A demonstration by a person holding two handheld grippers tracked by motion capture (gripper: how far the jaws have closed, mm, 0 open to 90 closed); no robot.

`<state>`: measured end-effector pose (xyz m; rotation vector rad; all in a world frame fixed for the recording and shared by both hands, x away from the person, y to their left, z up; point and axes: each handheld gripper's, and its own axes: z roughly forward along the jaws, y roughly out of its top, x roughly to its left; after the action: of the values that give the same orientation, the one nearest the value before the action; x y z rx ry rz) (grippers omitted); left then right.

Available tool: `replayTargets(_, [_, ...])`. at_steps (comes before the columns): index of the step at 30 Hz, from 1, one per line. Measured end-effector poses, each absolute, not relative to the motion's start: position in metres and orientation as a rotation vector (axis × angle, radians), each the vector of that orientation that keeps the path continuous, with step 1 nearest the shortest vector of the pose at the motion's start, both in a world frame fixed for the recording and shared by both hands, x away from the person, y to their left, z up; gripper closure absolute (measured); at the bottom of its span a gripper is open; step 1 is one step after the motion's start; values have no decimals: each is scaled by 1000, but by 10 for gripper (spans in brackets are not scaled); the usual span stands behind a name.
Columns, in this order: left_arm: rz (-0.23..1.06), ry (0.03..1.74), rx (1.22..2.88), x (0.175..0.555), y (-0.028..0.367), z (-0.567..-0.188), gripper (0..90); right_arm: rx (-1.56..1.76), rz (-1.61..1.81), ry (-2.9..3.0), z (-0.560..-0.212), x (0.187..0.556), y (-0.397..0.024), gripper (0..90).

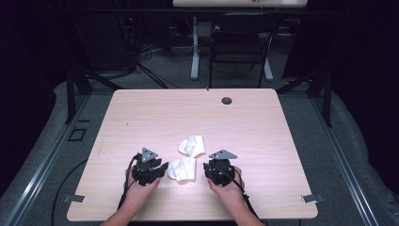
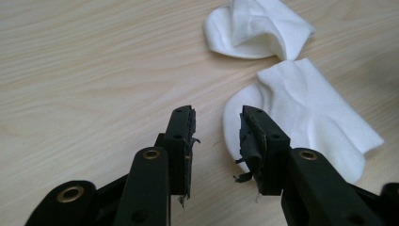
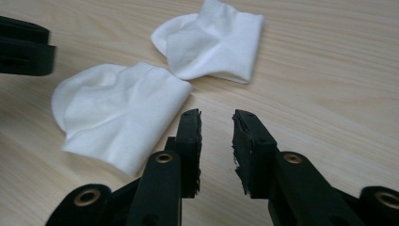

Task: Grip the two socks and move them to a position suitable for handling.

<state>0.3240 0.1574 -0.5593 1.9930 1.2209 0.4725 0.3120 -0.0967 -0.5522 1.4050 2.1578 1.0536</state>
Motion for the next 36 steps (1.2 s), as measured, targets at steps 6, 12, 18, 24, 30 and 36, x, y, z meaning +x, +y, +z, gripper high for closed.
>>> replayTargets(6, [462,1204,2035,328,144,-567,673,1417,1073,2201,-555,316,-85,730])
replayTargets(12, [454,1191,2095,328,135,-575,743,1393,1058,2264,-562,320,-69,788])
replayTargets(18, [463,1158,2124,325,134,-577,815,1359,997,2320,-570,322,-58,852])
replayTargets(24, [431,1167,2110,321,136,-577,839,1356,977,2329,-573,321,-57,872])
replayTargets(30, [406,1174,2095,308,138,-578,846,1344,979,2350,-573,309,-58,871])
replayTargets(36, [383,1171,2105,296,137,-577,848,1326,976,2380,-572,296,-60,866])
